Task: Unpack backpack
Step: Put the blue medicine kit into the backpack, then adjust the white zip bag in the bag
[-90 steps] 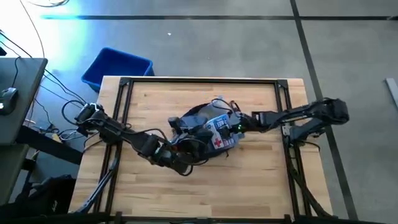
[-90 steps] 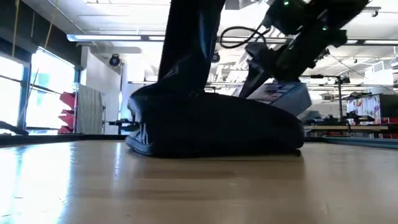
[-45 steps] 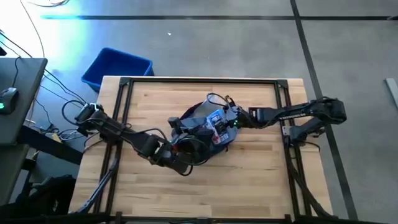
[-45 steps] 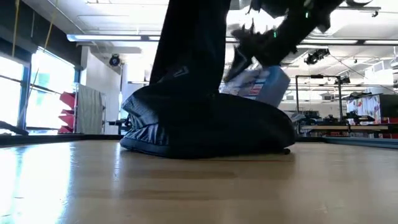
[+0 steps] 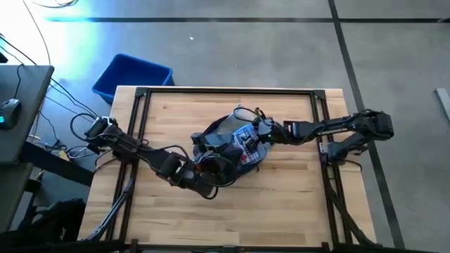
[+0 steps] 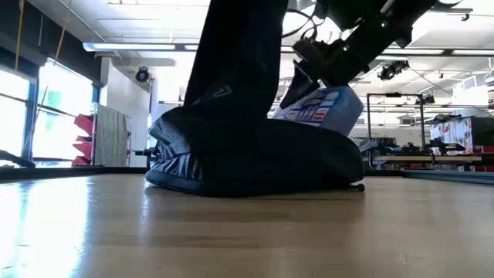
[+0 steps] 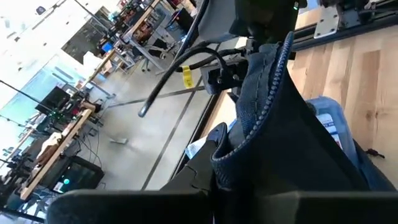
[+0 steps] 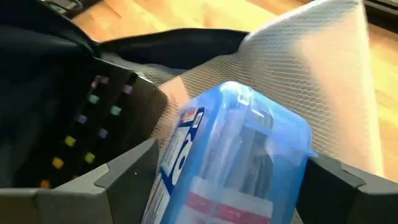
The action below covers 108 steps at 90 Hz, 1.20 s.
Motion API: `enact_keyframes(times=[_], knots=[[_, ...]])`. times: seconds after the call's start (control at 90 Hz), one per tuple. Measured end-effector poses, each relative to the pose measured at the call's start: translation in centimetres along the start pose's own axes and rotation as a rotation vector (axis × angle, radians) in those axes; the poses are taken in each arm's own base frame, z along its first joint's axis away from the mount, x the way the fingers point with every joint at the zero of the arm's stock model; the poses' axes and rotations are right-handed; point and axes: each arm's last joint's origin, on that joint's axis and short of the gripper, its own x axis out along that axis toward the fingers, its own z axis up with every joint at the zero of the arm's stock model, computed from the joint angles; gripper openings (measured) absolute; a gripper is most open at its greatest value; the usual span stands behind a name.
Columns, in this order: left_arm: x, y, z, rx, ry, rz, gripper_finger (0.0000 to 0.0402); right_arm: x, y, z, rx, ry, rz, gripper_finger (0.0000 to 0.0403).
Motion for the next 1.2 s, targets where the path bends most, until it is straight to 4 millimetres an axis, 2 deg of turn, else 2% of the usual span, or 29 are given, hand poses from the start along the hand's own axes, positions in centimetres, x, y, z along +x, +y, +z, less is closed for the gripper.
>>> enact_keyframes(times=[0.111,0.2,0.4,0.467,0.556,0.667,0.8,0.922,1.044,1.2], knots=[[0.0,0.0,-0.1,-0.004,0.002,-0.01,0.0,-0.2,0.1,0.0,-0.029,-0.012,-0.009,0.0303],[0.0,-0.1,-0.1,-0.002,0.003,-0.015,0.0,-1.3,0.1,0.4,-0.057,-0.07,-0.069,0.0303],[0.0,-0.1,-0.1,-0.004,0.007,-0.015,0.0,-5.5,-0.8,2.3,-0.028,-0.194,-0.095,0.0303],[0.0,-0.1,-0.2,-0.002,0.009,-0.014,0.0,-7.1,-1.6,2.2,-0.006,-0.185,-0.134,0.0303],[0.0,-0.1,-0.2,-0.003,0.011,-0.014,0.0,-8.7,-2.6,1.2,0.048,-0.122,-0.2,0.0303],[0.0,-0.1,-0.2,-0.001,0.011,-0.014,0.0,-9.3,-3.7,-2.0,0.12,0.033,-0.287,0.0303],[0.1,0.0,-0.2,-0.003,0.013,-0.012,0.0,-8.1,-4.6,-5.8,0.194,0.119,-0.345,0.0303],[0.3,0.1,-0.3,-0.004,0.017,-0.009,0.0,-5.6,-4.2,-7.6,0.232,0.096,-0.229,0.0303],[0.9,0.4,-0.2,-0.014,0.026,-0.012,0.0,-2.5,-3.6,-7.4,0.225,0.035,-0.149,0.0303],[2.6,1.0,-0.2,0.051,0.048,-0.048,0.0,1.7,-1.9,-5.2,0.169,-0.038,-0.085,0.0303]])
